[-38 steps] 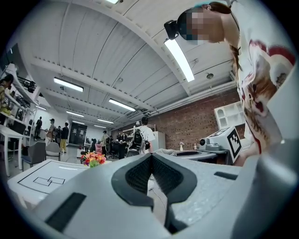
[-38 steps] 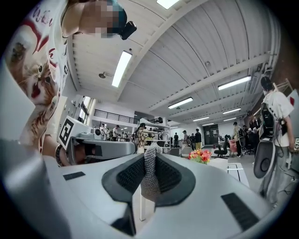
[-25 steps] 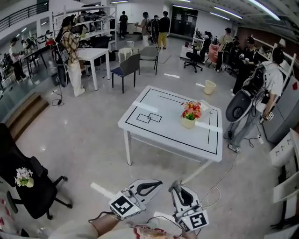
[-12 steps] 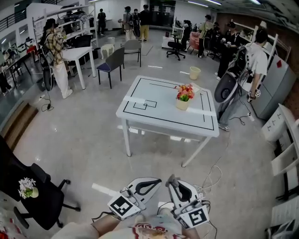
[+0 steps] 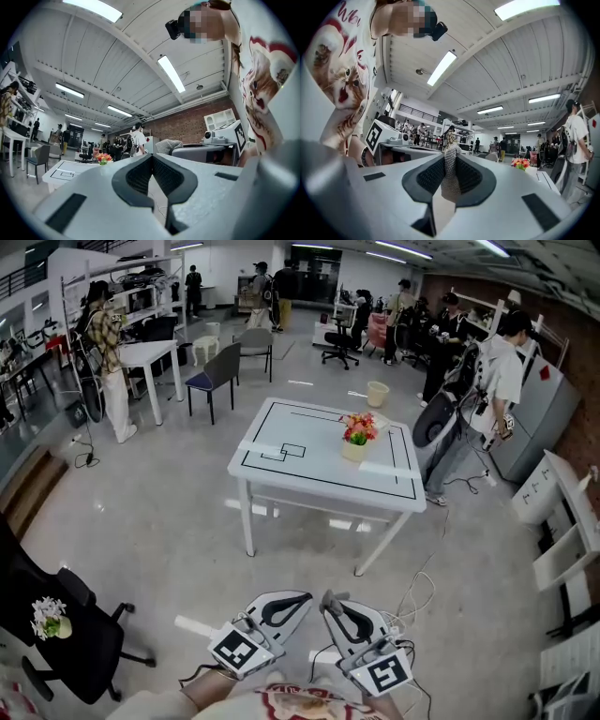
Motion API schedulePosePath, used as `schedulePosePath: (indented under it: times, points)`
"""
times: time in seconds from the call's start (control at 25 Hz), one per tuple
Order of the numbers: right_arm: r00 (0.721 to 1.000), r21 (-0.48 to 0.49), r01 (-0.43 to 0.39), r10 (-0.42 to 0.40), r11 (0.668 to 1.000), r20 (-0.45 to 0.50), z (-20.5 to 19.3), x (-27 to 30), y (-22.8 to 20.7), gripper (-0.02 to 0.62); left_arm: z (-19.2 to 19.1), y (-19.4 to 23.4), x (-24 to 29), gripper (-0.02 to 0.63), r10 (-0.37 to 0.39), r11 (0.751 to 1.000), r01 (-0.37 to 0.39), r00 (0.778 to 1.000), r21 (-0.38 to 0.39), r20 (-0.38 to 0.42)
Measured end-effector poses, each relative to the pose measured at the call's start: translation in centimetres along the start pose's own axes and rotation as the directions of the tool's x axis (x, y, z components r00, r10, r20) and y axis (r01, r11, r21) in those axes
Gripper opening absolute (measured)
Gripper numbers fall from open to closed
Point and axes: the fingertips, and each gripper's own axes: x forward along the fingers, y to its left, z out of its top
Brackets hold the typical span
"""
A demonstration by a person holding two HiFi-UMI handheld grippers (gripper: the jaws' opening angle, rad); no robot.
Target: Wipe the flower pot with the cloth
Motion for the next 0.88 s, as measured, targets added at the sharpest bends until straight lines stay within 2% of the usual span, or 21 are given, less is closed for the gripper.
schedulePosePath:
  times: [0.4,0.68,0.88]
  points:
    - [0.998,0.062,0.06,-0.061,0.996,0.013,-0.1,-1.8,-1.5,0.055,0.8,-2.1,1.4,0.003,-0.058,0.998,0.058,0.998,0.021,0.014]
    - [0.997,0.07,0.071,-0.072,0.995,0.006,-0.6,-1.7,-1.5,0.055,0.2,-1.8,1.1,0.003,-0.062,0.998,0.062,0.998,0.029,-0.003]
    - [0.997,0.038,0.076,-0.075,0.996,-0.022,-1.3,-1.8,-1.8,0.055,-0.3,-1.5,1.3,0.003,-0.065,0.998,0.065,0.998,0.023,-0.009]
